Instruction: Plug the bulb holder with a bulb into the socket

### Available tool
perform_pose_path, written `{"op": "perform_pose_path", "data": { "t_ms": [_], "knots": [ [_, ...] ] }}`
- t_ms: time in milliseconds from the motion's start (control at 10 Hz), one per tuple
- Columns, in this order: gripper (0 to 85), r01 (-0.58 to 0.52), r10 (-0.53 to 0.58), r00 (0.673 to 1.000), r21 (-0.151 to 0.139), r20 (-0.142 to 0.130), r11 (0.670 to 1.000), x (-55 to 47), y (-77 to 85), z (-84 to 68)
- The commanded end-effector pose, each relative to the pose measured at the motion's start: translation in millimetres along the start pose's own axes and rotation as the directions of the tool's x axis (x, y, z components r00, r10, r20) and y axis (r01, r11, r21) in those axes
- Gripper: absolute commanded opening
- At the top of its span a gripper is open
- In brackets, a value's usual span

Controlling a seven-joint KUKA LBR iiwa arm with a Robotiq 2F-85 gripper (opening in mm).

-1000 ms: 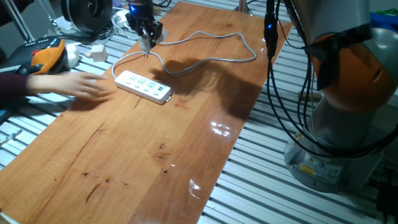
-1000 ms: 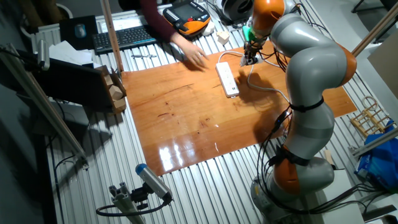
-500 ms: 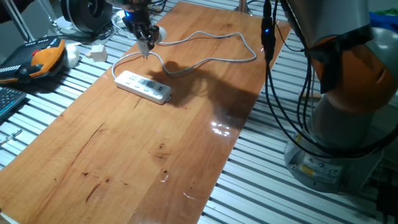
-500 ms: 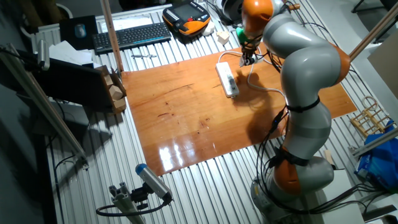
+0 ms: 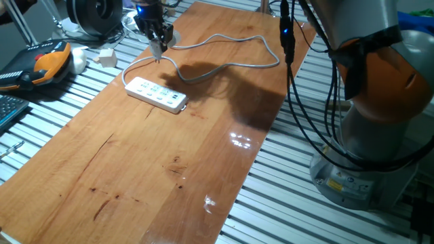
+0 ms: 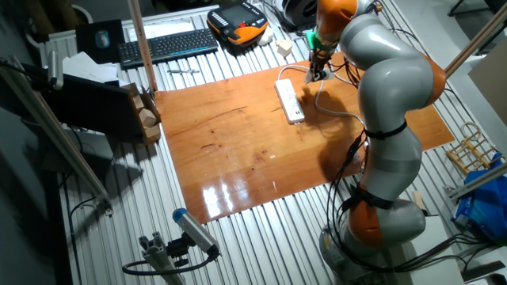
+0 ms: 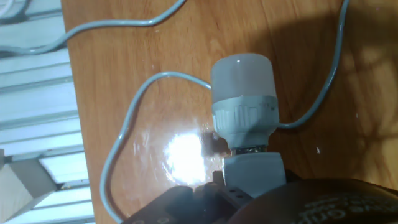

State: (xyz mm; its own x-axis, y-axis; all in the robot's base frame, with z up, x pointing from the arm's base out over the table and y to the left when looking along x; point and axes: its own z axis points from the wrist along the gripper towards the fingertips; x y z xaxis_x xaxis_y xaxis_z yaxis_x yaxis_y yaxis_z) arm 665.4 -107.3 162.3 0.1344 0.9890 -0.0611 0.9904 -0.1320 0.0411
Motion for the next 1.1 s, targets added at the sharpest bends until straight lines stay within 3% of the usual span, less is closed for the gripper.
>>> {"op": "perform_pose_path", "data": {
  "t_ms": [0, 100, 300, 500, 1000],
  "knots": [
    [0.0, -0.006, 0.006, 1.000, -0.002, 0.001, 1.000, 1.4, -1.2, 0.7],
    [0.0, -0.018, 0.018, 1.000, -0.004, -0.004, 1.000, 5.7, -4.8, 2.2],
    [0.0, -0.027, 0.027, 1.000, -0.003, 0.015, 1.000, 11.9, -10.3, 4.4],
    [0.0, 0.031, -0.031, 0.999, -0.003, 0.044, 1.000, 15.2, -15.2, 4.8],
    [0.0, 0.036, -0.034, 0.997, -0.024, 0.062, 0.999, 20.7, -16.9, 8.3]
  ]
}}
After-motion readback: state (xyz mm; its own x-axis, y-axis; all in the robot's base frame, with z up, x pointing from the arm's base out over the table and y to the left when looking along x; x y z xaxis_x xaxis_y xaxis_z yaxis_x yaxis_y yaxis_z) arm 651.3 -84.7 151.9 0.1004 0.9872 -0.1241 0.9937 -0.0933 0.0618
